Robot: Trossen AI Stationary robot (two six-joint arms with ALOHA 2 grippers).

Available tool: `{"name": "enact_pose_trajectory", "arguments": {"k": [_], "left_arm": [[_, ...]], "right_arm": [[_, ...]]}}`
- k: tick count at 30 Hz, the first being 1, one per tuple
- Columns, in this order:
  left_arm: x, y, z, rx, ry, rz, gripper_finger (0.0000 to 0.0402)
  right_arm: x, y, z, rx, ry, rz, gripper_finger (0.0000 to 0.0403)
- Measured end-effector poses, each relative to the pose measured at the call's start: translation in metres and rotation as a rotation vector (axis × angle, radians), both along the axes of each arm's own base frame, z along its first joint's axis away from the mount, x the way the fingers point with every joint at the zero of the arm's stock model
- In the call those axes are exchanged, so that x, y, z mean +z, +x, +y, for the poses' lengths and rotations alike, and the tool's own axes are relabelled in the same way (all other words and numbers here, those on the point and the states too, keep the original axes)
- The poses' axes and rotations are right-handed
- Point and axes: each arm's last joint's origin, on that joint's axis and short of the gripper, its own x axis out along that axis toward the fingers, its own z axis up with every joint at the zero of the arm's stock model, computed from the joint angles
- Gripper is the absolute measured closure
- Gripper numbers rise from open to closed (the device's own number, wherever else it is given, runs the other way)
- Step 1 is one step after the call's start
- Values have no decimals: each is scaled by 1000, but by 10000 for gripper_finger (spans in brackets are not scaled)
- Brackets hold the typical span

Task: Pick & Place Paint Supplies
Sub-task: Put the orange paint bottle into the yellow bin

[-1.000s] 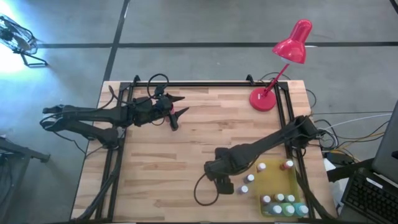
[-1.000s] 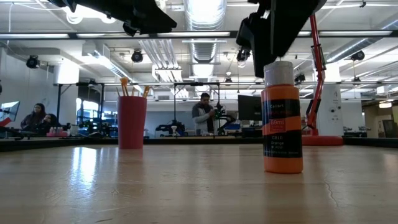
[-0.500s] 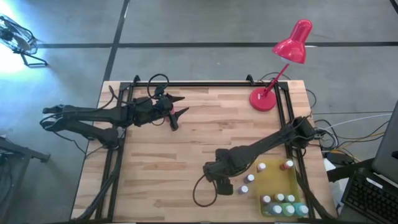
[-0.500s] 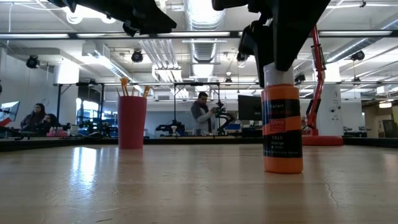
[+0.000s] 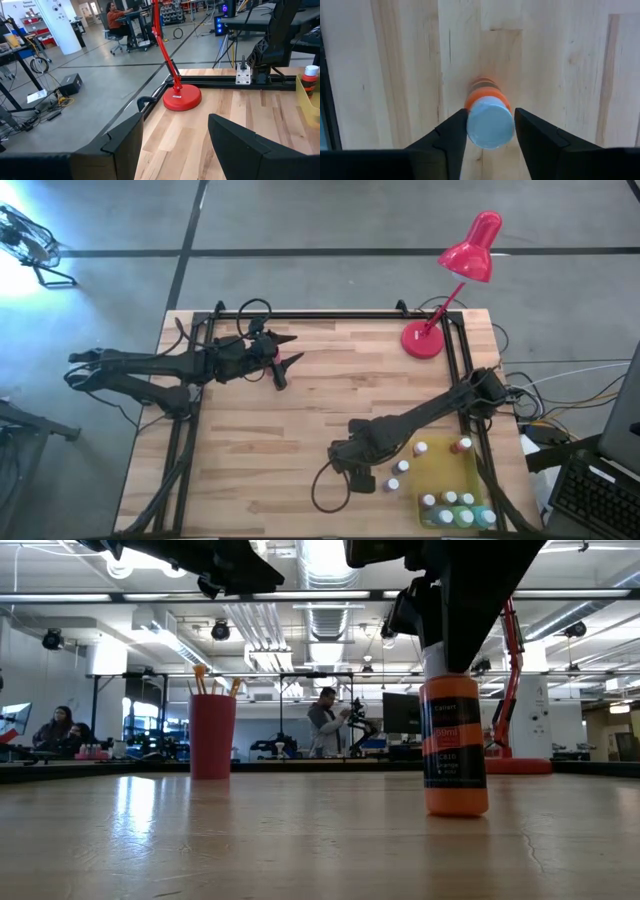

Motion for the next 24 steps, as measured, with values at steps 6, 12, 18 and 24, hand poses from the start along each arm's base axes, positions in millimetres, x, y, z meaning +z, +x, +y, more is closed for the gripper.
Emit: {"name": "enact_pose_trajectory", "arguments": {"k": [6, 12, 18, 24], "left_arm": [[0, 0, 0, 0, 0, 0, 172], [0, 0, 0, 0, 0, 1, 172], [0, 0, 0, 0, 0, 2, 172], [0, 0, 0, 0, -1, 3, 172]], "right_arm": [[-4, 0, 0, 0, -1, -1, 281], [-4, -1, 0, 0, 2, -2, 290], [16, -4, -1, 7, 1, 20, 290], [71, -24, -4, -27, -13, 1, 290]]}}
